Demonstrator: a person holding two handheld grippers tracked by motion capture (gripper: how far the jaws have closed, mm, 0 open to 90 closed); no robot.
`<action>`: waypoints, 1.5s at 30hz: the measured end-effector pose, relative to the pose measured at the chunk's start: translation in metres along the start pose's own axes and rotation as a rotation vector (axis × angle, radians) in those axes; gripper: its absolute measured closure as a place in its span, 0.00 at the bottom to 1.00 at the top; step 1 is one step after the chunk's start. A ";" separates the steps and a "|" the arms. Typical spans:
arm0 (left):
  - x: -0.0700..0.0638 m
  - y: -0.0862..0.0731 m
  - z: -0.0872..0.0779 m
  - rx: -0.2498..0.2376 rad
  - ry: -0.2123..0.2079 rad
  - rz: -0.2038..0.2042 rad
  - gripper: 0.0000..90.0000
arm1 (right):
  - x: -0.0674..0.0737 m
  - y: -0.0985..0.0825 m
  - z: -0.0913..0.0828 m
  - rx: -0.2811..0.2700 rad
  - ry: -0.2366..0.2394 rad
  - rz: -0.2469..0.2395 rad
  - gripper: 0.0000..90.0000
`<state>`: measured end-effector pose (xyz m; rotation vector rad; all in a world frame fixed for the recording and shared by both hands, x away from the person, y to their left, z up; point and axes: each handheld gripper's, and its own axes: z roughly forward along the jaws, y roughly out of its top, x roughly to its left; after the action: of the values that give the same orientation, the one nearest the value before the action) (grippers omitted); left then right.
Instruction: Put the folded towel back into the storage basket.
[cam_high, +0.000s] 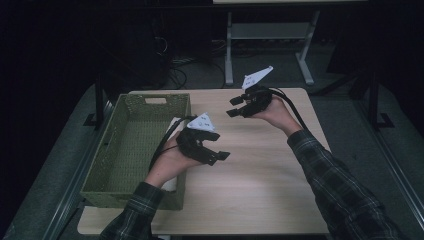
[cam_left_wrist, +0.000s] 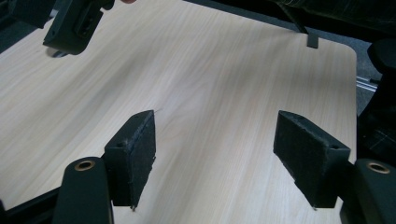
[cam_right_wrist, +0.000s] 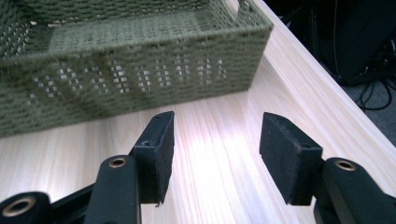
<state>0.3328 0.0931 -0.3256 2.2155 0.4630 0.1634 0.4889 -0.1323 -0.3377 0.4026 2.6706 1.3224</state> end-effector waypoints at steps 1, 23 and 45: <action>-0.002 0.001 0.004 0.000 -0.005 0.002 0.32 | 0.000 -0.004 -0.002 -0.001 -0.001 0.004 0.49; -0.035 -0.013 0.076 -0.013 -0.025 0.022 0.28 | 0.007 -0.079 -0.016 0.012 -0.028 0.072 0.44; -0.036 -0.062 0.131 0.074 -0.031 0.023 0.24 | 0.023 -0.163 -0.025 0.028 -0.102 0.176 0.34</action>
<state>0.3185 0.0201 -0.4550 2.2934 0.4331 0.1261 0.4318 -0.2392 -0.4521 0.7032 2.6221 1.2727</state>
